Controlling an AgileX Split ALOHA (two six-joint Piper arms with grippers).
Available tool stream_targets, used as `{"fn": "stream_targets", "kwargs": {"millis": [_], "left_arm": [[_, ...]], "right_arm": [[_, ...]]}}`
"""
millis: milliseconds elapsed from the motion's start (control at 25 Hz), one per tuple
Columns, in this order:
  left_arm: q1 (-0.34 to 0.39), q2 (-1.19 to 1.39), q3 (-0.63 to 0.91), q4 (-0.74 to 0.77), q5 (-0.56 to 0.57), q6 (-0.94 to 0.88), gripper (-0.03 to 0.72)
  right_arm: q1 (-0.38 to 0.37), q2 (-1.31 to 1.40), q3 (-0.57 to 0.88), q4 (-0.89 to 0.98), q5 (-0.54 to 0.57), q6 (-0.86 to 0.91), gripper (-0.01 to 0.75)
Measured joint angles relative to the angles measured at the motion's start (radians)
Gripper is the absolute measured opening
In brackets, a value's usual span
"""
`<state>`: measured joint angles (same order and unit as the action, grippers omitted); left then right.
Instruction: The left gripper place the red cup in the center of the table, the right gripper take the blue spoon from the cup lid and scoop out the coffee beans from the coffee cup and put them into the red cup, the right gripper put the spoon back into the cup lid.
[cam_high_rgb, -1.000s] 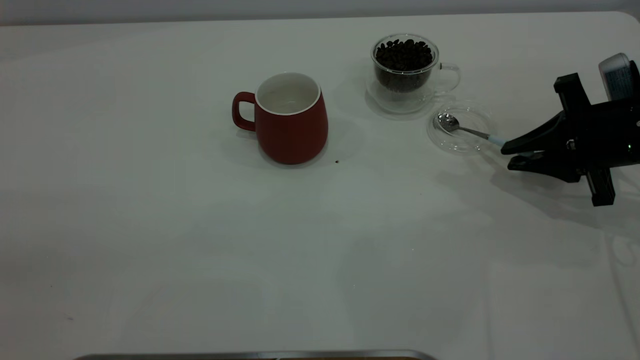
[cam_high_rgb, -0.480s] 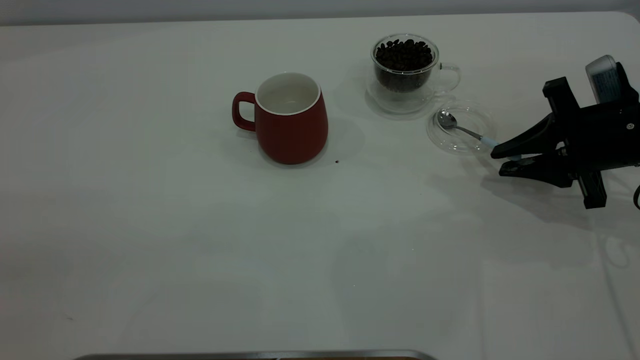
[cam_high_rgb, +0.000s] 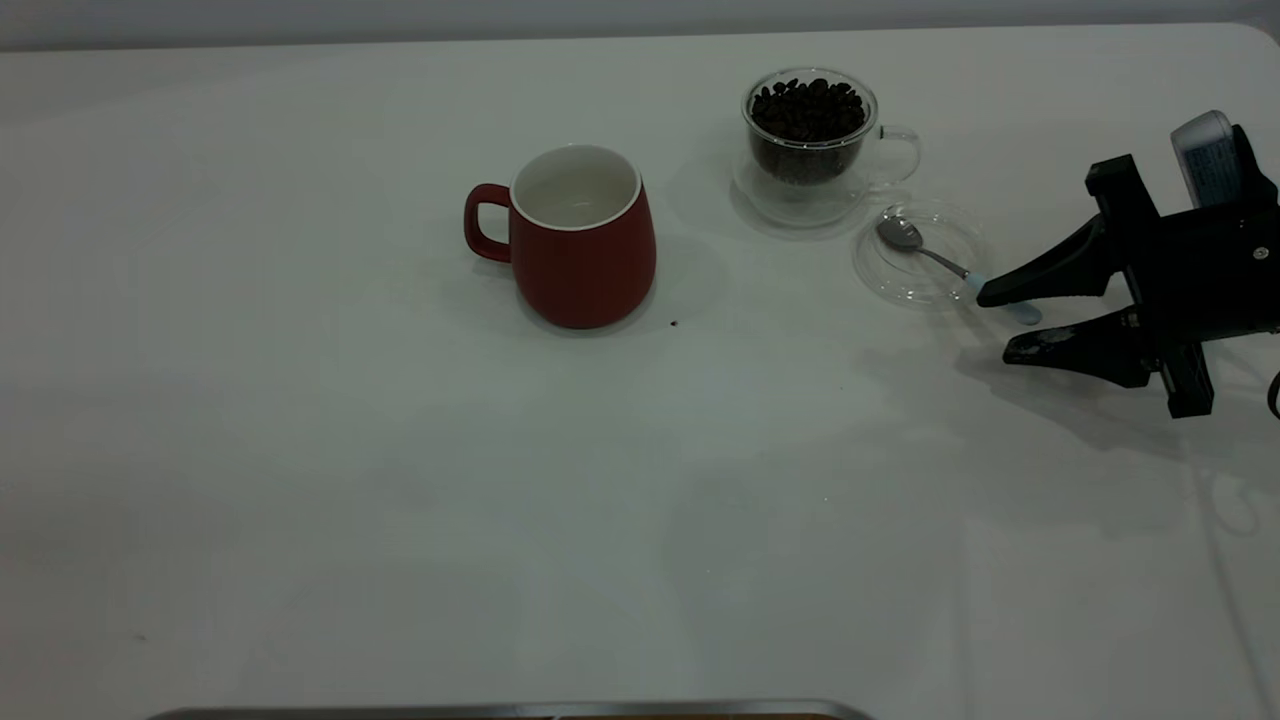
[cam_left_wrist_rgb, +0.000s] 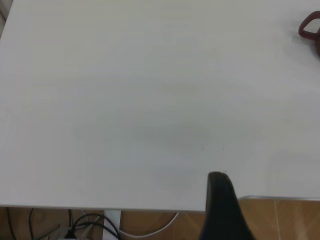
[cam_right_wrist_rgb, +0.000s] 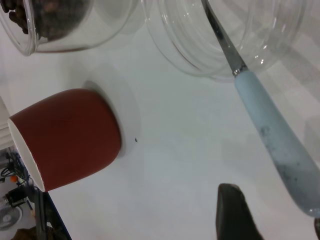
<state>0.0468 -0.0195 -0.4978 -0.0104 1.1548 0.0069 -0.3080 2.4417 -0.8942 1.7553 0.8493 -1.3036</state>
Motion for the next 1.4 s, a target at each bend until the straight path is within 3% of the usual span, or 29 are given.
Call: {"fn": "stream_targets", "kwargs": {"millis": [280, 600, 920, 1200, 1400], "left_arm": [[0.000, 0.000, 0.000, 0.000, 0.000, 0.002, 0.538], [0.000, 0.000, 0.000, 0.000, 0.000, 0.002, 0.538], [0.000, 0.000, 0.000, 0.000, 0.000, 0.001, 0.538], [0.000, 0.000, 0.000, 0.000, 0.000, 0.000, 0.537], [0.000, 0.000, 0.000, 0.000, 0.000, 0.000, 0.537]], "right_arm": [[0.000, -0.004, 0.000, -0.042, 0.000, 0.025, 0.439], [0.000, -0.175, 0.020, -0.219, 0.000, 0.131, 0.439], [0.000, -0.755, 0.073, -0.670, 0.033, 0.467, 0.432], [0.000, -1.353, 0.083, -1.255, 0.265, 0.915, 0.400], [0.000, -1.745, 0.147, -1.524, 0.345, 1.118, 0.396]]}}
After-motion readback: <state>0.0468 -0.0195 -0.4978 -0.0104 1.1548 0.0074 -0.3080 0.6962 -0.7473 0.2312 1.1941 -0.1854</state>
